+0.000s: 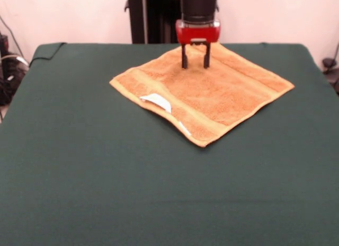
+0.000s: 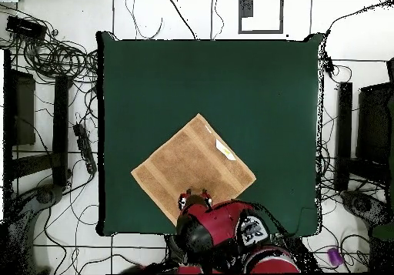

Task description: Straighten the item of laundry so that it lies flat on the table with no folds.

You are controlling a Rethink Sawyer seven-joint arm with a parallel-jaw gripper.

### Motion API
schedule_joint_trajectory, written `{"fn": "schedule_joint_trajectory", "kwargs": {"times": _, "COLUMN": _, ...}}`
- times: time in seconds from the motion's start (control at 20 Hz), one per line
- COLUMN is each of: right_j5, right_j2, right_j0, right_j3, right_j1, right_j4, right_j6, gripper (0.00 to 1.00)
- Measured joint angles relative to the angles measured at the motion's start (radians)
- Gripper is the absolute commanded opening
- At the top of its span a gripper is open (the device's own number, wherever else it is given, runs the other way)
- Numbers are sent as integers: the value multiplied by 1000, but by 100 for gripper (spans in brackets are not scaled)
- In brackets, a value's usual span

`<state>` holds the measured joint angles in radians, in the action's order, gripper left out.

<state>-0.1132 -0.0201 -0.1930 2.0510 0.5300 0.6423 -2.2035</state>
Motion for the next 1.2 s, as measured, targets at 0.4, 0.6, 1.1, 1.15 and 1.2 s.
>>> {"fn": "schedule_joint_trajectory", "kwargs": {"times": 0.4, "right_j5": 283, "right_j2": 121, "right_j0": -119, "right_j3": 56, "right_j1": 269, "right_j4": -119, "right_j6": 0, "gripper": 100}}
{"fn": "schedule_joint_trajectory", "kwargs": {"times": 0.6, "right_j5": 353, "right_j2": 157, "right_j0": -136, "right_j3": 62, "right_j1": 360, "right_j4": -158, "right_j6": 0, "gripper": 100}}
{"fn": "schedule_joint_trajectory", "kwargs": {"times": 1.1, "right_j5": 455, "right_j2": 226, "right_j0": -148, "right_j3": 64, "right_j1": 465, "right_j4": -239, "right_j6": 0, "gripper": 100}}
{"fn": "schedule_joint_trajectory", "kwargs": {"times": 1.15, "right_j5": 457, "right_j2": 228, "right_j0": -148, "right_j3": 64, "right_j1": 469, "right_j4": -240, "right_j6": 0, "gripper": 100}}
{"fn": "schedule_joint_trajectory", "kwargs": {"times": 1.2, "right_j5": 461, "right_j2": 232, "right_j0": -148, "right_j3": 64, "right_j1": 476, "right_j4": -241, "right_j6": 0, "gripper": 100}}
